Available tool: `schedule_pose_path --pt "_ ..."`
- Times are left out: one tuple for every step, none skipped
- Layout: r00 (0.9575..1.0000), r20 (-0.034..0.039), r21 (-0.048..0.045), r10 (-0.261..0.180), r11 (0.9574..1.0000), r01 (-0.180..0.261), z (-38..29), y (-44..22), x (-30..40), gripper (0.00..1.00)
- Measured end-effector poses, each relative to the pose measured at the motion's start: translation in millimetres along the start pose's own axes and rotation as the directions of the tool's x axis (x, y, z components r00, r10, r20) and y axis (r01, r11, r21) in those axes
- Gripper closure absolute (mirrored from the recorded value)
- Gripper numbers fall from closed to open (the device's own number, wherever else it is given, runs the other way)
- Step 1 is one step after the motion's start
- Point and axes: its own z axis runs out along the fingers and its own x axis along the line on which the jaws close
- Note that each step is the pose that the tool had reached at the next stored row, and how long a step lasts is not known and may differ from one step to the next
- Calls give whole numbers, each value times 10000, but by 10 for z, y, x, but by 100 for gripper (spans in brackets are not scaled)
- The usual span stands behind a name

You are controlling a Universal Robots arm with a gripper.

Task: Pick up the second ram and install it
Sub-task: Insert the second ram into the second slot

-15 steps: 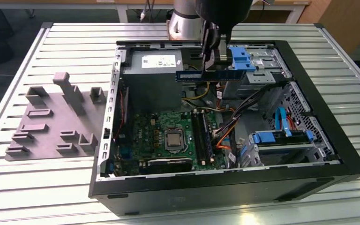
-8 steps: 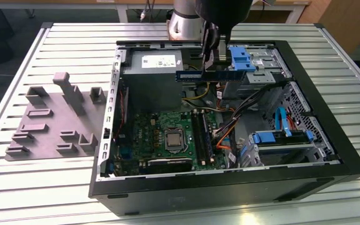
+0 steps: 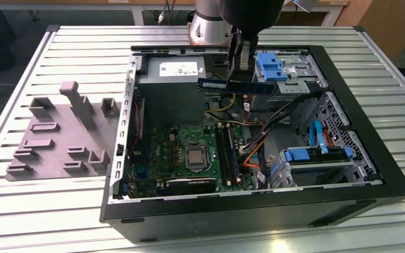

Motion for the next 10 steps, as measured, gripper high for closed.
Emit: schedule_pose_path --pt "9999 -6 3 163 9999 -163 3 0 0 86" --pt "9995 -9 5 327 9995 -327 6 0 0 86" --pt "9987 -14 8 504 9987 -504 9 0 0 86" --pt "9978 -19 11 667 9978 -667 11 0 0 86" --pt "9966 -25 13 827 9966 -827 13 0 0 86" --pt "9953 -31 16 971 9953 -971 14 0 0 86" --pt "9936 -34 18 1125 9937 -1125 14 0 0 86" --pt "9918 -37 20 1275 9918 -1275 15 0 0 86" --pt "9898 -37 21 1424 9898 -1423 16 0 0 86" --pt "9886 -37 22 1505 9886 -1505 16 0 0 86"
